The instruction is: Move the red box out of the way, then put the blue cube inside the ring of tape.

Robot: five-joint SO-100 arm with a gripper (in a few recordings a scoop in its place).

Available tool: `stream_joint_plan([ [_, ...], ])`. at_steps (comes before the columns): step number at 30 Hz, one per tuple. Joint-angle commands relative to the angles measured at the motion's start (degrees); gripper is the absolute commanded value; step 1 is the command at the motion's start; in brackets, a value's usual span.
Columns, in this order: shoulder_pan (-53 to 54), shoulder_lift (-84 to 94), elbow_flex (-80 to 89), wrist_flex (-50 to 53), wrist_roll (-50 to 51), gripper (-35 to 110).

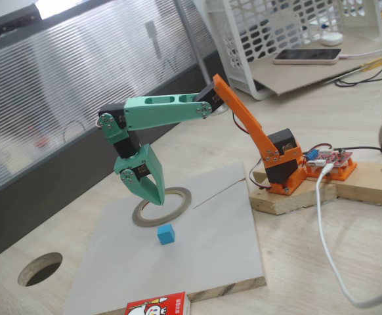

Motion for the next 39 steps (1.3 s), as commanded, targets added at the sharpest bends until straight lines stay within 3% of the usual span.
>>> stream_joint_plan([
  [1,-3.3,2.9,0.2,1.1,1.2,0],
  [17,-5.2,3.0,0.3,1.1,1.3,1],
  [24,-5.3,3.0,0.3,1.4,1.3,23],
  [28,-5.3,2.9,1.3,6.7,1.3,33],
  [39,-5.4,8.0,11.7,6.3,1.3,37],
])
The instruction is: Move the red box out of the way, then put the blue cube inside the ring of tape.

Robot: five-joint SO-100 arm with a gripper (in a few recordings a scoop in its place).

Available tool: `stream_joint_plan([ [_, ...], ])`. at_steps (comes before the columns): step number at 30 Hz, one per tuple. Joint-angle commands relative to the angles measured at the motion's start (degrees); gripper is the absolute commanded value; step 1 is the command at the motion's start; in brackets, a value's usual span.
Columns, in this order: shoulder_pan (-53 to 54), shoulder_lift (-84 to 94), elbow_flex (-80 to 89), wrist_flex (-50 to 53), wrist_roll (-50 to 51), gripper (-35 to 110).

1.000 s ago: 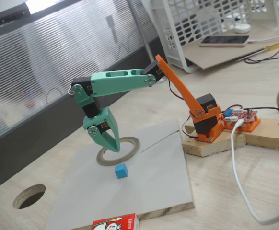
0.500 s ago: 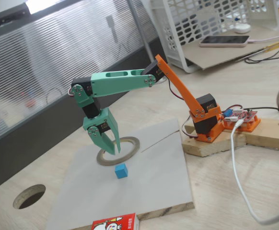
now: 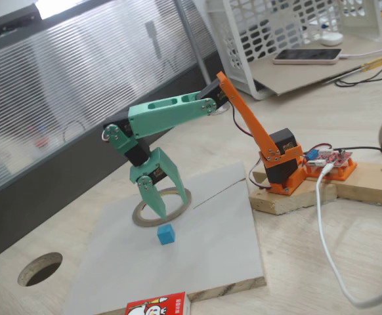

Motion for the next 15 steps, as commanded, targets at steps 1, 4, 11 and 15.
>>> stream_joint_plan([
  [1,-1.1,3.6,0.4,1.7,1.1,37],
  [4,-1.1,3.7,0.3,1.7,1.1,37],
  [11,-3.5,3.9,0.3,1.7,1.1,42],
  [15,-5.6,3.6,0.3,1.7,1.1,47],
])
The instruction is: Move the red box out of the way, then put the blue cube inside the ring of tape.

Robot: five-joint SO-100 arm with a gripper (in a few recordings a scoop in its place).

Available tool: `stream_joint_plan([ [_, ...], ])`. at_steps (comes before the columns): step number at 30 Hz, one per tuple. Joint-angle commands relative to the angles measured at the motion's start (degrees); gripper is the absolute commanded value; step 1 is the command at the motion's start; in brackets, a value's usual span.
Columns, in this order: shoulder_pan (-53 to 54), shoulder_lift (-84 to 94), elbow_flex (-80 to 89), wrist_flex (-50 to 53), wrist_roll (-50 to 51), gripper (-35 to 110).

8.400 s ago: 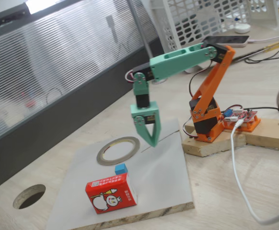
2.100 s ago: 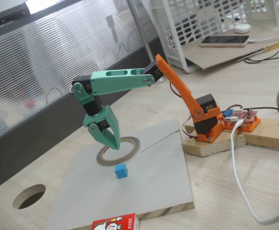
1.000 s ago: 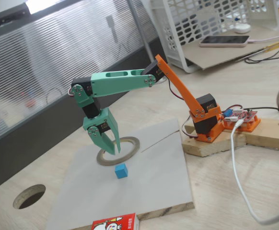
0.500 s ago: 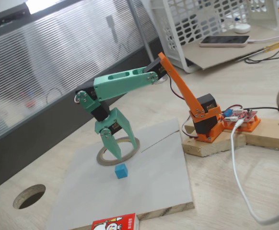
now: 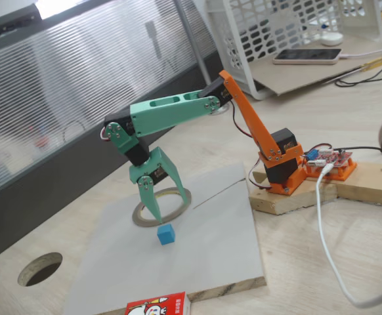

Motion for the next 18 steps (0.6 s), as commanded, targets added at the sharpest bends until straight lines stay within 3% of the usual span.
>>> stream_joint_plan([
  [1,-1.4,3.1,0.2,1.7,1.1,47],
  [18,-0.9,2.3,1.0,-4.4,1.1,53],
])
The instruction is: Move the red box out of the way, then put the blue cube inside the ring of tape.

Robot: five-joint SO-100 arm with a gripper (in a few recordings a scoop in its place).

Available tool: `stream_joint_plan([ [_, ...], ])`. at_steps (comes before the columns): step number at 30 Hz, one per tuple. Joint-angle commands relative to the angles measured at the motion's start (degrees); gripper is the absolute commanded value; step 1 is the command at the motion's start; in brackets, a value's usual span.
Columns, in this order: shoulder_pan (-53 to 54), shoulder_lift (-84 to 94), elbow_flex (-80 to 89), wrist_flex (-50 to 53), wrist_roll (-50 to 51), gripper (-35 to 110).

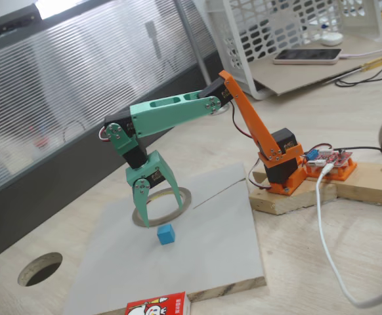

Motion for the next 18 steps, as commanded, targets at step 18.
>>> stream_joint_plan([
  [18,-0.2,-4.8,1.0,-0.4,1.1,53],
])
